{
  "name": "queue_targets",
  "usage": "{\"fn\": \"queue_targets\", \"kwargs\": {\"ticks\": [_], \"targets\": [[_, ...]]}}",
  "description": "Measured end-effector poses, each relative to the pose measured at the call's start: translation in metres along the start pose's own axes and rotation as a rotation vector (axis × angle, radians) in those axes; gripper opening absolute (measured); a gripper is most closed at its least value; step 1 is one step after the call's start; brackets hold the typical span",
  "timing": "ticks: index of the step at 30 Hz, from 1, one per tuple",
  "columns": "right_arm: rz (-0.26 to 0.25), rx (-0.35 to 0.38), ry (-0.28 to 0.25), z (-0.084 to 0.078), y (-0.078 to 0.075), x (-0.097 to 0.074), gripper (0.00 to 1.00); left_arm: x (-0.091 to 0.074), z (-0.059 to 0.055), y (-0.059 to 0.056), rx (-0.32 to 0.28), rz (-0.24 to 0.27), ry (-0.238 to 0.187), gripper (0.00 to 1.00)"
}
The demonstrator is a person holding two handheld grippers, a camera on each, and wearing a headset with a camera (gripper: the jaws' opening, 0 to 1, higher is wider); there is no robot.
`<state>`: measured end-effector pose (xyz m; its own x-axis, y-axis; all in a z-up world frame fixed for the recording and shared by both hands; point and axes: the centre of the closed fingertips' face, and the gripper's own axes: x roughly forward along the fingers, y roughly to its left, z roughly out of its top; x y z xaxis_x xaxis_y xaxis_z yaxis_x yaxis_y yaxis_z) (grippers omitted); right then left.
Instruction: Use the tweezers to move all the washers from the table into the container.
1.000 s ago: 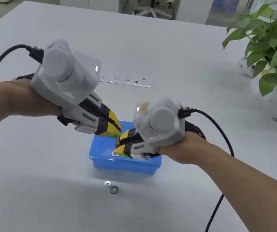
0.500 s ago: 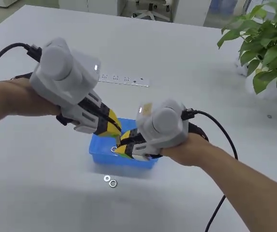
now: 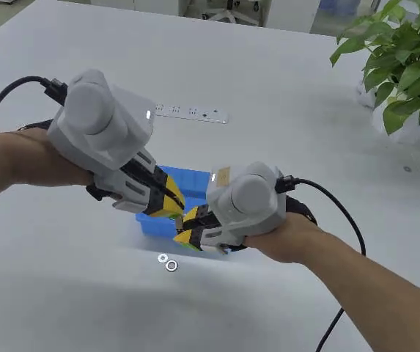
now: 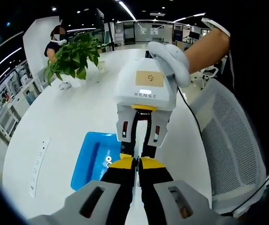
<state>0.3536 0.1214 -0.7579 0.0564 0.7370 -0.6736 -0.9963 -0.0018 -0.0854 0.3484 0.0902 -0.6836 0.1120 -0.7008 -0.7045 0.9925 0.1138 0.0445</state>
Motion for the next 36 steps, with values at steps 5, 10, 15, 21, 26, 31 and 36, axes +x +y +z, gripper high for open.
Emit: {"fn": "queue_targets", "kwargs": {"ticks": [5, 10, 15, 21, 26, 31, 36], "targets": [[0.014, 0.006, 0.003, -0.005, 0.008, 0.004, 0.11, 0.005, -0.005, -0.007, -0.009, -0.01, 0.002, 0.06], [0.024, 0.007, 0.008, -0.009, 0.013, 0.008, 0.11, 0.008, -0.01, -0.012, -0.021, -0.017, 0.001, 0.06], [0.039, 0.007, 0.013, -0.013, 0.018, 0.012, 0.11, 0.011, -0.015, -0.016, -0.034, -0.024, 0.001, 0.06], [0.053, 0.007, 0.013, -0.016, 0.024, 0.018, 0.11, 0.013, -0.021, -0.019, -0.048, -0.033, 0.003, 0.06], [0.061, 0.001, 0.014, -0.017, 0.027, 0.022, 0.12, 0.014, -0.027, -0.021, -0.062, -0.039, 0.002, 0.06], [0.07, -0.007, 0.02, -0.017, 0.029, 0.026, 0.12, 0.015, -0.03, -0.022, -0.07, -0.044, 0.003, 0.07], [0.076, 0.001, 0.023, -0.02, 0.031, 0.028, 0.12, 0.017, -0.033, -0.023, -0.08, -0.051, 0.003, 0.07]]}}
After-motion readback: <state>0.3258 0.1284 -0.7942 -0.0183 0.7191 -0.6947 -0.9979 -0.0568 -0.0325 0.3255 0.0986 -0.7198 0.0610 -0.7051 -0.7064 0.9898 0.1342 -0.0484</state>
